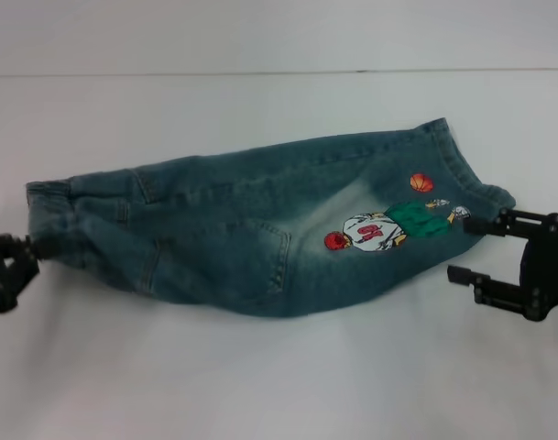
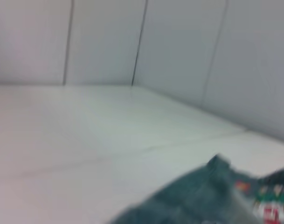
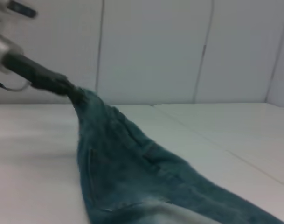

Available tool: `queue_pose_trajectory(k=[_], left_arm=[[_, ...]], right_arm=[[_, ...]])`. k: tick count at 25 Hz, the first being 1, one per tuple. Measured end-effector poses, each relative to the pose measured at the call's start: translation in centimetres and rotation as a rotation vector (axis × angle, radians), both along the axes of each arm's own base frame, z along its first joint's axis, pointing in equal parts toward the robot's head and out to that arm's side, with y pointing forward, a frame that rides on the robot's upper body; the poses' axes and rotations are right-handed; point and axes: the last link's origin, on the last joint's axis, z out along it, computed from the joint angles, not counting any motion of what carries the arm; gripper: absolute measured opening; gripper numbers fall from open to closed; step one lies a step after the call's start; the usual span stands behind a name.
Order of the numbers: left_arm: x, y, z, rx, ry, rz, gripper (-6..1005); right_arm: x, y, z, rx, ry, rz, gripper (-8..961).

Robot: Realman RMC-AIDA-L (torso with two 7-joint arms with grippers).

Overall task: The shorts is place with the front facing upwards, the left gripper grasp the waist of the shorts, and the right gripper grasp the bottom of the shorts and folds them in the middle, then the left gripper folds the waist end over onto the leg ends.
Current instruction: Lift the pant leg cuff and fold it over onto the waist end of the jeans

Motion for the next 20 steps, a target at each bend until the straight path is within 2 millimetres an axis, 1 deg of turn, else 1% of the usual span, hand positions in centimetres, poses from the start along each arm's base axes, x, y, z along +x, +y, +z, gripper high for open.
queue_pose_trajectory(k=[4, 6, 9, 11, 15, 20], left_arm=[[1.8, 0.5, 2.4, 0.027, -0.057, -0.034, 45], [2.7, 0.8, 3.5, 0.036, -0.083, -0.048, 45], [3.7, 1.3, 4.5, 0.032, -0.100, -0.060, 46], [4.6, 1.7, 4.8, 0.023, -0.114, -0.081, 46], [6.2, 2.4, 5.2, -0.010, -0.140, -0.144, 46], [7.9, 2.8, 5.2, -0.063, -0.149, -0.237, 47]], right_arm=[[0.1, 0.9, -0.4, 0.069, 0.032, -0.034, 548], [0.1, 1.2, -0.5, 0.108, 0.053, -0.041, 539], [-0.2, 1.6, -0.9, 0.148, 0.098, -0.043, 526], [-0.5, 1.9, -1.4, 0.164, 0.121, -0.038, 517], [-1.2, 3.0, -3.1, 0.193, 0.136, -0.043, 425], [-2.4, 5.3, -5.9, 0.208, 0.109, -0.066, 309]])
